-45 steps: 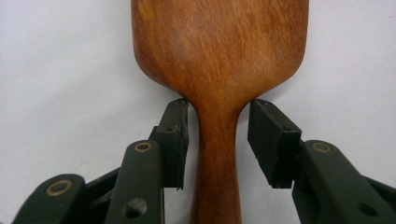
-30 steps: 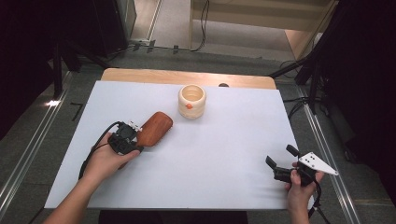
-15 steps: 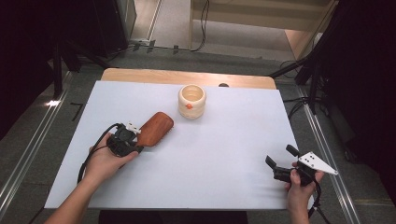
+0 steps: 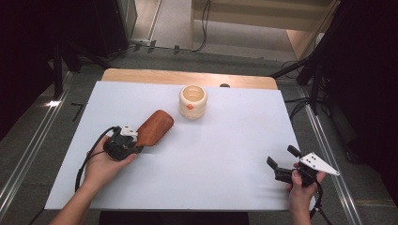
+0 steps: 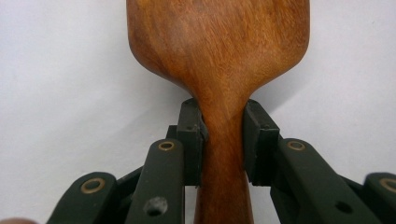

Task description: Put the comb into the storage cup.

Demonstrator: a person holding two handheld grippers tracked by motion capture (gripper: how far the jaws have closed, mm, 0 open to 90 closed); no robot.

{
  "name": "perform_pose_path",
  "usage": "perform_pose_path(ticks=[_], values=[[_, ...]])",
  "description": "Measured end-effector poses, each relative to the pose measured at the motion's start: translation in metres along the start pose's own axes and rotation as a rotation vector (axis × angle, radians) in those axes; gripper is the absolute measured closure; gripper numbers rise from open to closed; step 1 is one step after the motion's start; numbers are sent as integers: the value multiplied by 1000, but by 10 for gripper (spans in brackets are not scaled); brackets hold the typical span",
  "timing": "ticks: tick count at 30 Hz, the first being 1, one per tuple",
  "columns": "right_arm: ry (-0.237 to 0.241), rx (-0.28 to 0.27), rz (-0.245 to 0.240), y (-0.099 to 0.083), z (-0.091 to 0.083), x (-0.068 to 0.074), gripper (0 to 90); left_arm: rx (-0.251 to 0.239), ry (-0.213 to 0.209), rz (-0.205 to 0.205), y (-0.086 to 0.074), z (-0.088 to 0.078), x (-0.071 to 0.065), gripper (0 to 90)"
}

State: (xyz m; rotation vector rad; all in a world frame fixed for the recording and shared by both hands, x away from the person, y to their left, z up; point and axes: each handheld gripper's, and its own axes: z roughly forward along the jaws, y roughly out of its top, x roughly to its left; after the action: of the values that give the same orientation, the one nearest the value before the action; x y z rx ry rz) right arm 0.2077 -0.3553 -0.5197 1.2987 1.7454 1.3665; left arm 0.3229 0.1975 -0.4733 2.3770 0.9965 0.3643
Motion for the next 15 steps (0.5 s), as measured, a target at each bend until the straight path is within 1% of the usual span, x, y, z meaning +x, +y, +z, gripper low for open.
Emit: perform_pose_path(ticks=[4, 9, 10, 11, 13, 15], values=[[1, 0, 2, 0, 0, 0, 0, -39, 4, -1, -2, -6, -1, 728], [-3, -4, -1, 0, -1, 0, 0, -101, 8, -4, -4, -12, -4, 728], [-9, -3, -6, 1, -1, 1, 0, -101, 8, -4, -4, -12, -4, 728], [-9, -3, -6, 1, -1, 1, 0, -112, 13, -2, -4, -12, -5, 728], [-14, 5, -17, 2, -2, 2, 0, -123, 8, -9, -4, -14, -6, 728], [-11, 16, -39, 3, -2, 4, 0, -143, 15, -7, -4, -15, -8, 728]])
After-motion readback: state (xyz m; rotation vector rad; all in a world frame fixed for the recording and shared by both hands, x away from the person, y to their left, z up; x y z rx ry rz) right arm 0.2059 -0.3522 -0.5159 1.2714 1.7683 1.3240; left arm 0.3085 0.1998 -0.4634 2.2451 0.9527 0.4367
